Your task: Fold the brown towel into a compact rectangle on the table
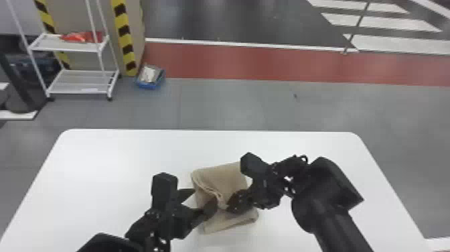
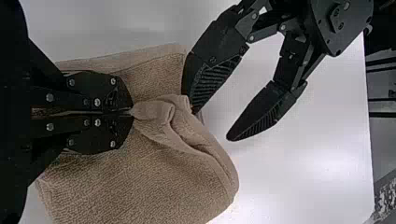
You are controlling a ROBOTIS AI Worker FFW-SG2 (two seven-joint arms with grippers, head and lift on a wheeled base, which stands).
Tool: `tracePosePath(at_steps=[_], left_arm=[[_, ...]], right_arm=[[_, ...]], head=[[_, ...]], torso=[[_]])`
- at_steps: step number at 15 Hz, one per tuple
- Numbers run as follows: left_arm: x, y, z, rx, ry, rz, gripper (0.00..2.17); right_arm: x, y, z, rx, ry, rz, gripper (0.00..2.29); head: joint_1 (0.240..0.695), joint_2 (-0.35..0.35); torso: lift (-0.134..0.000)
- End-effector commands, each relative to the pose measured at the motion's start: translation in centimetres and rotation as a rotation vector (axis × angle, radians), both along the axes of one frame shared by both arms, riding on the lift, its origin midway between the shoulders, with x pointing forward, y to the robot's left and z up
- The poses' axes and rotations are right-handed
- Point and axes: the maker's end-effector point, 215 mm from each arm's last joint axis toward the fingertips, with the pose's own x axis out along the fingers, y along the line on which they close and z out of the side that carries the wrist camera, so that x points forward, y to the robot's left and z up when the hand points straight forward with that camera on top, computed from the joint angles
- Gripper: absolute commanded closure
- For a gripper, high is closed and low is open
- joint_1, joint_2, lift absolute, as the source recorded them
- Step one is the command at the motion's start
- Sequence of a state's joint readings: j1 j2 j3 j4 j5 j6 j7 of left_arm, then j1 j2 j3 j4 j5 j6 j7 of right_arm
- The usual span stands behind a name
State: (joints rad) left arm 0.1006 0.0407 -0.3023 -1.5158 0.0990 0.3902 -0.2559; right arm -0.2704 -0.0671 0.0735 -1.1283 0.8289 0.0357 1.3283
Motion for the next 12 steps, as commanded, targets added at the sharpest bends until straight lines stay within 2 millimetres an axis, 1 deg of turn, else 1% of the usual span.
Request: tracePosePath(at_steps=[1, 2, 3, 4, 5, 6, 7, 8, 9, 10, 12], left_arm=[[0.1, 1.3, 0.7, -0.013, -0.018, 0.031, 0.17], [0.1, 1.8, 1.3, -0.020, -0.039, 0.044, 0.16], [0.3, 2.6, 2.3, -0.026, -0.064, 0.066, 0.16], [0.4, 3.5, 3.4, -0.027, -0.093, 0.085, 0.16], [0.6, 4.5, 4.6, -0.031, -0.129, 0.106, 0.16], [0.8, 5.4, 5.4, -0.031, -0.149, 0.122, 0.16], [1.0, 6.8, 6.6, -0.034, -0.169, 0.149, 0.16], [1.2, 7.6, 7.5, -0.041, -0.185, 0.165, 0.16], [1.4, 8.3, 8.2, -0.043, -0.199, 0.177, 0.16], [1.3, 8.5, 8.8, -0.048, -0.209, 0.182, 0.16], [1.3, 8.7, 10.6, -0.065, -0.271, 0.193, 0.16]], right_arm=[[0.1, 0.0, 0.5, 0.014, -0.007, -0.019, 0.89], [0.3, 0.3, 1.3, 0.032, -0.020, -0.027, 0.79], [0.3, 0.3, 2.1, 0.061, -0.020, -0.053, 0.58], [0.5, 0.1, 3.5, 0.094, -0.026, -0.085, 0.33], [0.5, 0.0, 4.6, 0.136, -0.025, -0.118, 0.24], [0.7, -0.5, 5.6, 0.169, -0.029, -0.148, 0.24], [0.8, -0.8, 6.6, 0.203, -0.029, -0.186, 0.23], [0.8, -1.1, 7.7, 0.224, -0.040, -0.215, 0.23], [0.8, -1.4, 9.2, 0.264, -0.061, -0.243, 0.22], [1.0, -1.8, 11.5, 0.343, -0.090, -0.289, 0.11], [2.3, -3.6, 14.7, 0.466, -0.130, -0.431, 0.11]], head=[[0.695, -0.112], [0.695, -0.109], [0.695, -0.104], [0.695, -0.097], [0.695, -0.082], [0.695, -0.072], [0.695, -0.065], [0.695, -0.057], [0.695, -0.050], [0.695, -0.043], [0.695, -0.031]], torso=[[0.000], [0.000], [0.000], [0.000], [0.000], [0.000], [0.000], [0.000], [0.000], [0.000], [0.000]])
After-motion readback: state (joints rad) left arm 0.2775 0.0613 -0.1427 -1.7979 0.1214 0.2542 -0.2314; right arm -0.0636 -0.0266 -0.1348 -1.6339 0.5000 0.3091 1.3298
